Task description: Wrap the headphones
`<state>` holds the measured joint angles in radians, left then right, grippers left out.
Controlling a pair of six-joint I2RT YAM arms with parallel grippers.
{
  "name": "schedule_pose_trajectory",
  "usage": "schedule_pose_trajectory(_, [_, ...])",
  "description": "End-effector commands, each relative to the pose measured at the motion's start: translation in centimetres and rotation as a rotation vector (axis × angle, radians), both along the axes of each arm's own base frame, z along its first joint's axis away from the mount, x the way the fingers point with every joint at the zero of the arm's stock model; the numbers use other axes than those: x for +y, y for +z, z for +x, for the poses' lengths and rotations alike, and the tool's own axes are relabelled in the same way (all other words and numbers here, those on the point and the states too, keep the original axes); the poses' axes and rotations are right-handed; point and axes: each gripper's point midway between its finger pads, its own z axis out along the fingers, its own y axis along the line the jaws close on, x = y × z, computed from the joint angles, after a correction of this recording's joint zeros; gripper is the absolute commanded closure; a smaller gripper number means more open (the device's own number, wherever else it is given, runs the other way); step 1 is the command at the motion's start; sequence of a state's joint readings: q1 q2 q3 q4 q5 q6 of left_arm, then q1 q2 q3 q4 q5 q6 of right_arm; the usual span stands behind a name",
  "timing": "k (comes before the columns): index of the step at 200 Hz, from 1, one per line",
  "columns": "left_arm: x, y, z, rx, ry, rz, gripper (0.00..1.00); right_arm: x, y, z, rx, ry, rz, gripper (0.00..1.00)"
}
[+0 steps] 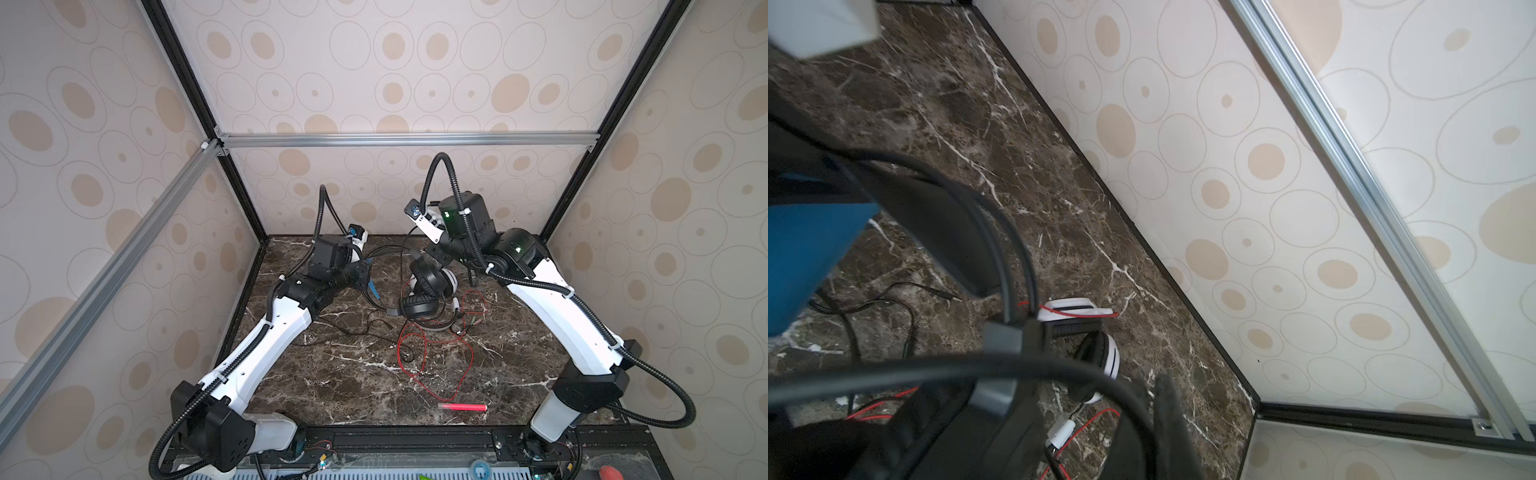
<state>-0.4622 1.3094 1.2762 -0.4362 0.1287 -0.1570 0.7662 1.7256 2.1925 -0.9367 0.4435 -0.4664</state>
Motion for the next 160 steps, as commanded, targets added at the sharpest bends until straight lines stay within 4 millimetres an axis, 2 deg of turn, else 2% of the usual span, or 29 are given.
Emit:
schedule_pose_trajectory(1, [-2.1, 4.8, -1.6, -0.133, -0.128, -0.084, 1.00, -2.2, -1.0, 0.3, 0.056, -0.077, -0.020, 1.00])
schedule_pose_trajectory(36, [-3.7, 5.2, -3.0, -0.127, -0.210, -0.122, 1.00, -3.6, -3.2, 1.7, 0.155, -0.160, 0.036, 1.00])
schedule_pose_trajectory(61, [-4.8, 6.2, -4.0, -0.127, -0.276, -0.169, 1.00, -4.2, -4.2, 2.3, 0.206, -0.189, 0.091, 1.00])
schedule_pose_trajectory(91, [-5.2, 7.1, -4.5, -0.129, -0.299, -0.195, 1.00, -5.0, -5.2, 2.8, 0.253, -0.227, 0.153, 1.00])
schedule_pose_trajectory(130, [-5.3, 9.2, -4.8, -0.164, -0.306, -0.239, 1.00, -5.7, -6.9, 3.1, 0.312, -0.254, 0.234, 1.00])
schedule_pose_trajectory(160, [-5.2, 10.6, -4.8, -0.188, -0.303, -0.258, 1.00, -6.2, -7.2, 3.3, 0.339, -0.267, 0.329, 1.00])
